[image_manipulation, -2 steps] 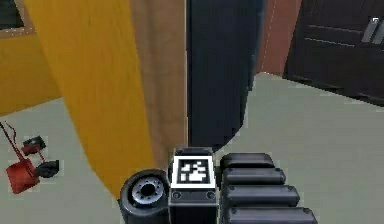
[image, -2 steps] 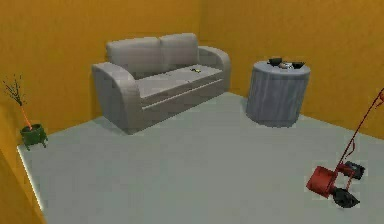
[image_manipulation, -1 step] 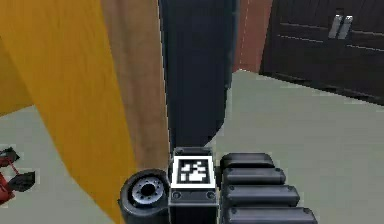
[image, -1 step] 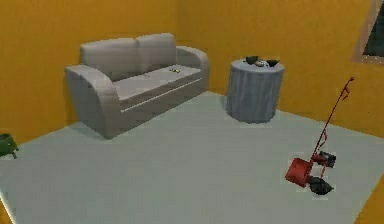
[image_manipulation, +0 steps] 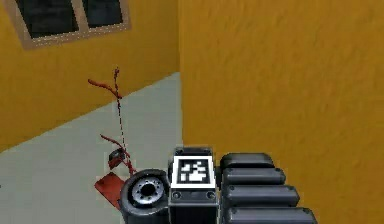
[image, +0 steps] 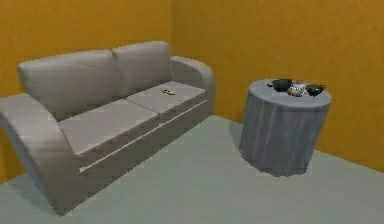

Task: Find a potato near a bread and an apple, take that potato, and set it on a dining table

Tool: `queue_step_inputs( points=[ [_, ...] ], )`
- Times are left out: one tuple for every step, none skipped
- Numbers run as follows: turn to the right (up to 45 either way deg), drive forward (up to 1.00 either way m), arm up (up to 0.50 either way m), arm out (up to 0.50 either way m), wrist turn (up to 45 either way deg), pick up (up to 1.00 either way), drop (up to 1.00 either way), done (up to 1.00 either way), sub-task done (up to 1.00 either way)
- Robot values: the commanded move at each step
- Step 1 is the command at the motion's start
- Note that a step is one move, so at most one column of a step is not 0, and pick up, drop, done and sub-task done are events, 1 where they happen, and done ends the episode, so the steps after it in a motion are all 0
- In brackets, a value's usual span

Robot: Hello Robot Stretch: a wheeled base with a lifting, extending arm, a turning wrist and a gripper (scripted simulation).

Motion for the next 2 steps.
queue_step_inputs(
  points=[
    [3.0, 0.00, 0.00, 0.00, 0.0, 0.00, 0.00, 0.00, 0.00],
    [0.0, 1.00, 0.00, 0.00, 0.0, 0.00, 0.00, 0.00, 0.00]
  ],
)
